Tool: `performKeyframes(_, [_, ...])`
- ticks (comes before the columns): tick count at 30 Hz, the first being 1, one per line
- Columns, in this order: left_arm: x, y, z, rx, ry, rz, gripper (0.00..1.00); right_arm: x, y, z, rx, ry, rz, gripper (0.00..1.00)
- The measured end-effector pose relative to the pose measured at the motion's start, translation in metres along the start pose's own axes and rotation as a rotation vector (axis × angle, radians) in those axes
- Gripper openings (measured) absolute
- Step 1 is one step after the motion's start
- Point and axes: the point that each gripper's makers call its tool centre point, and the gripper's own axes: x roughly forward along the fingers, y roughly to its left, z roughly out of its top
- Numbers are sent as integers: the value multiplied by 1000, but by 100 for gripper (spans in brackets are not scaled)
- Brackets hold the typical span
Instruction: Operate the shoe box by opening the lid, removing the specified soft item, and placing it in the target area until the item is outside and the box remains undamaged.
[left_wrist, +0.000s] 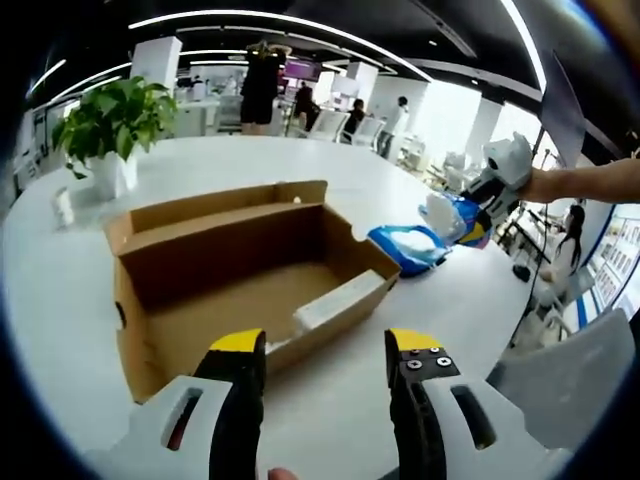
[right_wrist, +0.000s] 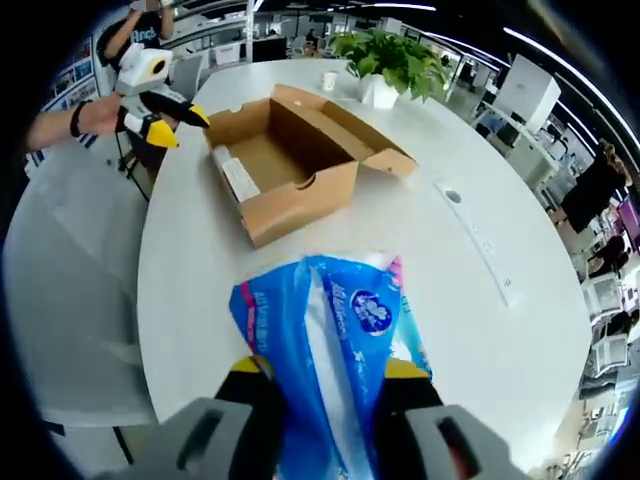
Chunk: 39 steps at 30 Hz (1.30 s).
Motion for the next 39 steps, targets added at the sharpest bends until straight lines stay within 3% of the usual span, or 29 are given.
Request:
performKeyframes(22, [1,3,-7,12,23,9,48,-14,-14,-70,-37,79,-14,31])
performKeyframes(39, [2,1,-15,31,41,19,50,-24,-44,-114,-60,131,-16,31])
